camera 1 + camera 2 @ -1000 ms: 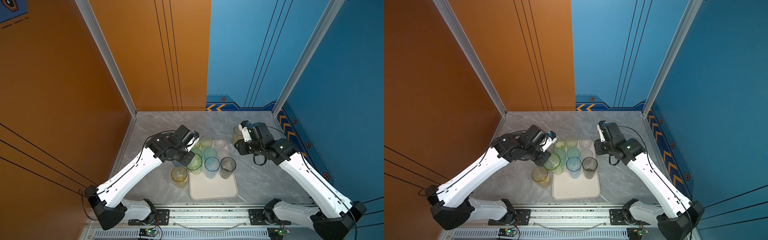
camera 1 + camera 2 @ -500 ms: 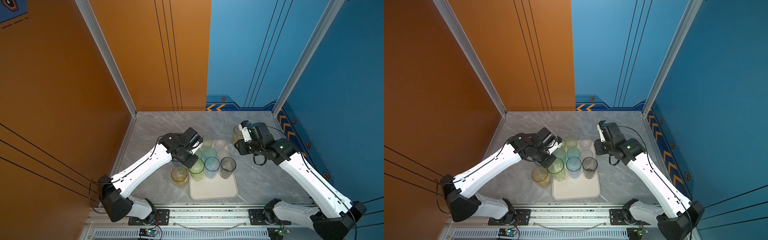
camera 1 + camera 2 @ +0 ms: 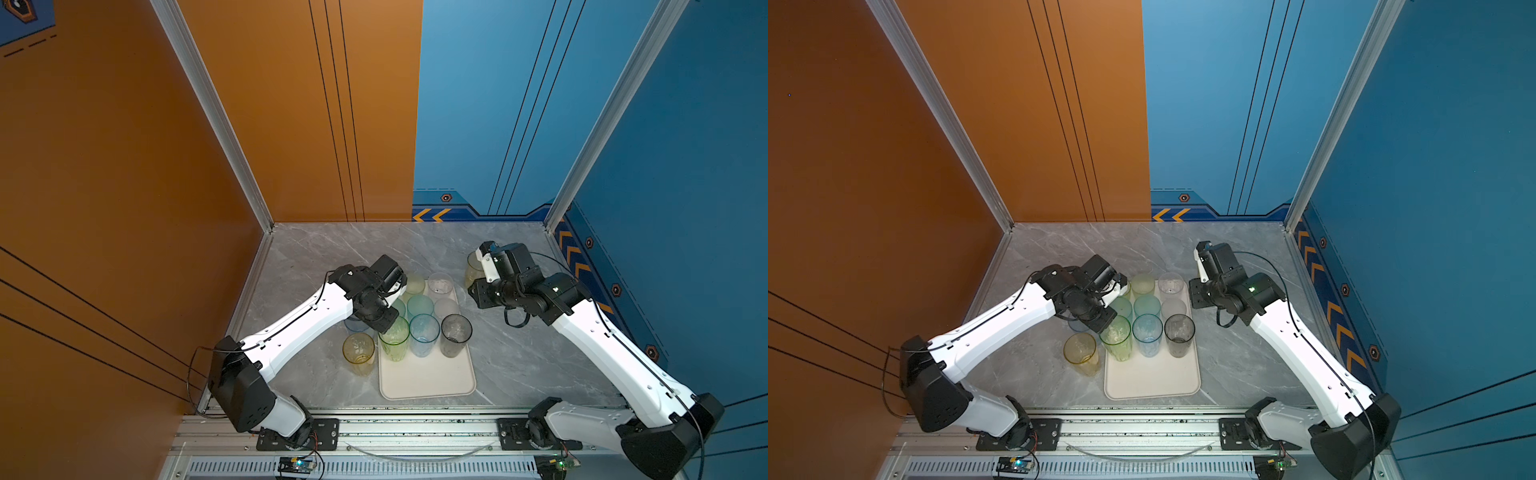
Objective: Place the glasses into the tray
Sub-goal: 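Lower the green cup onto the tray among the teal cups, open left gripper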
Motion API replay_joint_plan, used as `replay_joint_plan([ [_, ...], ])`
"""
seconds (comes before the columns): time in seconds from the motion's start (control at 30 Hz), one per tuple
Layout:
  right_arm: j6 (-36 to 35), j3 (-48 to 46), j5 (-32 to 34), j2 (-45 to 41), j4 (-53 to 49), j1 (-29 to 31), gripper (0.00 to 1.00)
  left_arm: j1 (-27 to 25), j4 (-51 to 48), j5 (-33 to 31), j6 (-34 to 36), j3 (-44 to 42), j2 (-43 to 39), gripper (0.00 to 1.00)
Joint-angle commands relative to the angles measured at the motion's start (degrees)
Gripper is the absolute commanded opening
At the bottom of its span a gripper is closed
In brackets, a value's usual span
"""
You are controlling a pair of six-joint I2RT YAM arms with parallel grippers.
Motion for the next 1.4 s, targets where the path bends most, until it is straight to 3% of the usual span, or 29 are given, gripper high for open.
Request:
replay_joint_plan([
  [0.0, -0.2, 0.8, -0.3, 0.8, -0.5, -0.4, 0.33, 0.6, 0.7, 0.3, 1.5, 0.2, 1.1, 0.01],
  [1.37, -0.6, 3.1, -1.2, 5.5, -0.5, -0.5, 0.34, 1.8, 3.4, -2.1, 1.8, -2.8, 1.2, 0.08],
])
